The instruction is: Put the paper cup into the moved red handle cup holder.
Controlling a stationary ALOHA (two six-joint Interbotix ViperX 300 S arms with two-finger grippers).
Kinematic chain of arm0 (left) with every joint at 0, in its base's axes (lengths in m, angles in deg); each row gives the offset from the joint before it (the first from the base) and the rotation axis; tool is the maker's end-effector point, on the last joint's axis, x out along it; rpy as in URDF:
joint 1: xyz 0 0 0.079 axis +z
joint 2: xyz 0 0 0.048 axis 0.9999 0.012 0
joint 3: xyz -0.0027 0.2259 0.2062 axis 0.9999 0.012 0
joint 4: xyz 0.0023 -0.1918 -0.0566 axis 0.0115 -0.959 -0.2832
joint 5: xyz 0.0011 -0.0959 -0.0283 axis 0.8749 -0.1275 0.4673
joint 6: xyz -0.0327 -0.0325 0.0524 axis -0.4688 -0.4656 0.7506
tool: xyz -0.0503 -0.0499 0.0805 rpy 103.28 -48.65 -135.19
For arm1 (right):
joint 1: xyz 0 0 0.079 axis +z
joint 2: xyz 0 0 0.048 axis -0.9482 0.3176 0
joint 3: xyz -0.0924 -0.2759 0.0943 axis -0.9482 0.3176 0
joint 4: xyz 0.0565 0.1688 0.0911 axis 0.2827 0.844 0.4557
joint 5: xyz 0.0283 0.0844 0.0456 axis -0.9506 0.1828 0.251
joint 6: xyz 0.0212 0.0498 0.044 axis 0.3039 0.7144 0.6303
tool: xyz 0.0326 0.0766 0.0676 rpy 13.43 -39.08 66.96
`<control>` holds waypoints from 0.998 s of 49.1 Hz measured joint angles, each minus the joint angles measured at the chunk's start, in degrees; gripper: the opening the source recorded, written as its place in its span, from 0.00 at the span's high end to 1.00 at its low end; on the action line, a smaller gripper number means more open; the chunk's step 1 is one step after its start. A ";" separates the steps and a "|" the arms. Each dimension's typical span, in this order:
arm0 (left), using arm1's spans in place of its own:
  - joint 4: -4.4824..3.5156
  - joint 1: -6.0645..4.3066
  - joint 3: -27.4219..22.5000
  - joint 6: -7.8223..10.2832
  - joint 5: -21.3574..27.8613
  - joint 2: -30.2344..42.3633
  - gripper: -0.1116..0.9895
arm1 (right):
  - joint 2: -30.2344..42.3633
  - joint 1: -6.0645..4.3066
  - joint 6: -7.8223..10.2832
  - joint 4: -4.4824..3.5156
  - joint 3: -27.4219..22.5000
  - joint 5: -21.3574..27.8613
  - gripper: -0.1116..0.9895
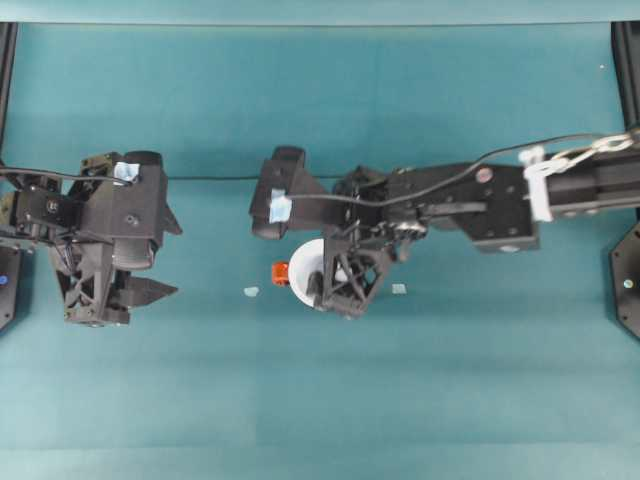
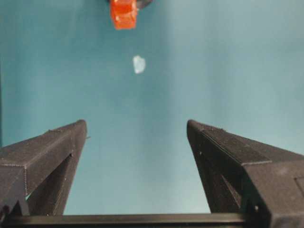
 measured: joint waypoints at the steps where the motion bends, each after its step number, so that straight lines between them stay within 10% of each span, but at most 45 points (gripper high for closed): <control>1: 0.18 0.00 0.00 0.00 0.00 0.00 0.06 | -0.79 -0.18 0.09 -0.70 -0.26 0.26 0.07; 10: 0.00 -0.18 0.53 -0.18 0.00 -0.79 0.06 | -7.21 -0.70 0.00 -5.63 -2.37 2.29 0.07; 17: 0.18 -0.35 0.97 -0.18 0.00 -1.76 0.06 | -11.60 0.70 -0.09 -5.98 -2.64 2.64 0.08; 33: 0.00 -1.67 1.05 0.00 0.00 -3.34 0.06 | -21.36 7.56 -0.35 -6.77 1.14 -2.37 0.08; 49: 0.18 -2.20 1.05 -0.18 -0.09 -4.04 0.06 | -36.39 8.26 -0.44 -6.94 18.81 -24.61 0.10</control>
